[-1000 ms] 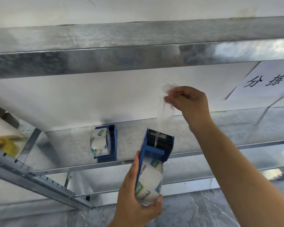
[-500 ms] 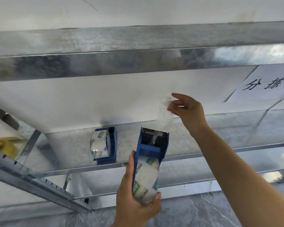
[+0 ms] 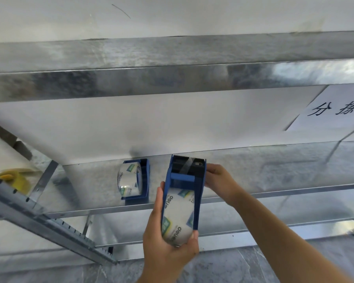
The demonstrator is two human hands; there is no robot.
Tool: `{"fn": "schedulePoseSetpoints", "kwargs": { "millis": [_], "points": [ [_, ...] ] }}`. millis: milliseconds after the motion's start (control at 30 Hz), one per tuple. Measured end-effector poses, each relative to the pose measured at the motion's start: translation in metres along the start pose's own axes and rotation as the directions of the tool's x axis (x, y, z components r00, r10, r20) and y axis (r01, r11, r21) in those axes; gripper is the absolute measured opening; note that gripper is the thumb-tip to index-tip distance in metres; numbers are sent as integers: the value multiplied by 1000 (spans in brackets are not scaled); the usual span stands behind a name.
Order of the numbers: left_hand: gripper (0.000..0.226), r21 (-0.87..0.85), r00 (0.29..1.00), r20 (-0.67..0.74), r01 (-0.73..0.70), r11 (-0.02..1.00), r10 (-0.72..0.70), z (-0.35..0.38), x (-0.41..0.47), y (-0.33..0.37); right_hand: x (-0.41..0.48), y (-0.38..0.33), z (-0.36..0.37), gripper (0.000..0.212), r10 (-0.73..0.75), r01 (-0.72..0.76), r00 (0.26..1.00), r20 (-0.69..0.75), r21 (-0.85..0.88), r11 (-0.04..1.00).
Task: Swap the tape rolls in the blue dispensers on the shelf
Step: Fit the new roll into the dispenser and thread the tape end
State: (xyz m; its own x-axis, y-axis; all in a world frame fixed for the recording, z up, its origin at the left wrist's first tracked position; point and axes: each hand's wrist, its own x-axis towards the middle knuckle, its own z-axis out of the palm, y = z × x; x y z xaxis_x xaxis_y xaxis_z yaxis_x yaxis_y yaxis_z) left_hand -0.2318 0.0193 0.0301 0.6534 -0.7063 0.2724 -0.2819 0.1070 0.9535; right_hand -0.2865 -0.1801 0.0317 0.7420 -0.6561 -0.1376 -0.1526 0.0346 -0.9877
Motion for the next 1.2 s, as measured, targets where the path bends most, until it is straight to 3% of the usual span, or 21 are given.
{"fn": "schedulePoseSetpoints", "kwargs": {
  "millis": [67,133,367,567,700,833,1033,1133,1200],
  "points": [
    [98,-49,1000,-18,4,999,-5,-1,4,1,-6,7,3,35,69,-83,995,70,219,972],
    [97,-99,999,-21,23,995,-25,-3,7,0,-13,13,7,29,80,-105,993,91,310,945],
    [94,-20,1000,7,29,999,-29,-6,14,-10,-37,33,15,66,10,-42,993,121,268,963],
    [98,39,997,-1,74,997,-74,0,14,-23,-52,38,26,68,-34,-19,990,136,374,927],
    [96,7,997,-25,80,997,-80,4,14,-28,-58,46,29,106,-15,-30,990,140,310,950],
    [98,-26,994,-29,109,994,-110,6,22,-30,-56,42,32,128,-61,21,981,186,210,977],
    [106,-55,983,83,170,984,-165,6,34,-24,-42,39,28,146,-66,36,962,265,116,993],
    [86,-178,960,175,250,952,-219,6,44,-23,-32,36,24,147,-50,25,967,248,102,994],
    [83,-160,933,259,297,941,-251,1,52,-28,-27,35,21,141,-38,10,974,225,124,992]
  ]
}}
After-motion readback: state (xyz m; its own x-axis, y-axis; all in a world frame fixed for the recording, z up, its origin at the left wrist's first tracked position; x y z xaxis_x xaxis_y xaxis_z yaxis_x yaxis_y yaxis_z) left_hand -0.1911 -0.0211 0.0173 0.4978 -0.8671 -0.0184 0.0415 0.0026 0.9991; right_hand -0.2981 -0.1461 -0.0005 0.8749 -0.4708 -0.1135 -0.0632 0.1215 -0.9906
